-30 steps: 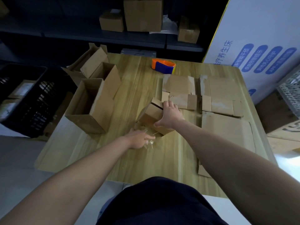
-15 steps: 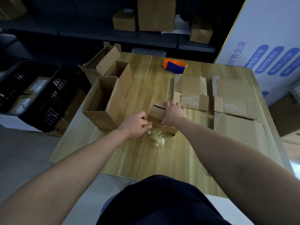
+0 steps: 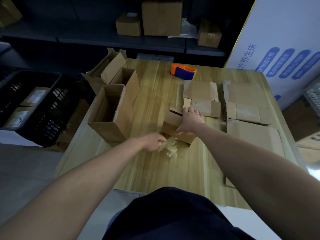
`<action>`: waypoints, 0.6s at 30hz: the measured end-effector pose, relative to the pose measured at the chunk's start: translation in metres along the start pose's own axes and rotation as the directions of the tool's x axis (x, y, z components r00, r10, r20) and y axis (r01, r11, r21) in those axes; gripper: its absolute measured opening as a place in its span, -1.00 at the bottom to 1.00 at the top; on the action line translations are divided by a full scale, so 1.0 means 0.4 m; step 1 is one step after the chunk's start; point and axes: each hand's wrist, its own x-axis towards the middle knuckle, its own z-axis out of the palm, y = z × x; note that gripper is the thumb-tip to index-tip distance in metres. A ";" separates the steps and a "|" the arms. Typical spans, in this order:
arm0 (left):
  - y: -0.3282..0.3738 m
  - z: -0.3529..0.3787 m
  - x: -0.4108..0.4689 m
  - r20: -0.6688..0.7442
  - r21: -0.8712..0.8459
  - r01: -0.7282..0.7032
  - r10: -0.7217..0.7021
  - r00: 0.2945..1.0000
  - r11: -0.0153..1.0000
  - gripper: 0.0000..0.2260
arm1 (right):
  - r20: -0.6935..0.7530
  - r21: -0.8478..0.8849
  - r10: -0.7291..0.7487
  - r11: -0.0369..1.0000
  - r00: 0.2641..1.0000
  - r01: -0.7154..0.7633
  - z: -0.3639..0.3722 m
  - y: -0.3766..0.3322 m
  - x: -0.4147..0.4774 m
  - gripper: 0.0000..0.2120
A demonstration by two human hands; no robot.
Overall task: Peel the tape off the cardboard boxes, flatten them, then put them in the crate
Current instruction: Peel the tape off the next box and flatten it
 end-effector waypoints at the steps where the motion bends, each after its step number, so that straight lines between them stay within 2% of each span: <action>1: -0.003 0.027 0.005 0.050 0.010 -0.012 0.011 0.999 1.000 -0.65 | 0.003 0.020 0.016 1.000 1.000 -0.016 -0.002 0.010 0.000 -0.03; 4: -0.015 0.083 0.026 0.096 0.065 0.000 -0.006 0.995 0.998 -0.64 | 0.006 0.170 0.088 0.982 0.996 -0.087 -0.014 0.039 0.001 -0.06; 8: -0.017 0.101 0.065 0.142 0.334 -0.018 -0.032 0.989 0.942 -0.59 | 0.011 0.317 0.171 0.934 0.985 -0.166 -0.042 0.064 0.002 0.02; 11: -0.013 0.107 0.088 0.152 0.406 -0.007 -0.060 0.987 0.914 -0.55 | -0.012 0.421 0.298 0.867 0.955 -0.265 -0.076 0.096 0.002 0.01; 14: -0.007 0.112 0.102 0.141 0.405 0.009 -0.072 0.987 0.914 -0.56 | -0.052 0.513 0.436 0.784 0.898 -0.351 -0.133 0.146 0.001 0.00; 16: -0.007 0.103 0.113 0.075 0.305 0.031 -0.056 0.996 0.952 -0.71 | -0.106 0.474 0.447 0.808 0.888 -0.350 -0.162 0.167 -0.001 -0.01; 18: -0.005 0.082 0.120 -0.047 0.172 0.061 -0.054 0.997 0.983 -0.84 | -0.134 0.445 0.420 0.835 0.898 -0.324 -0.173 0.164 -0.002 -0.02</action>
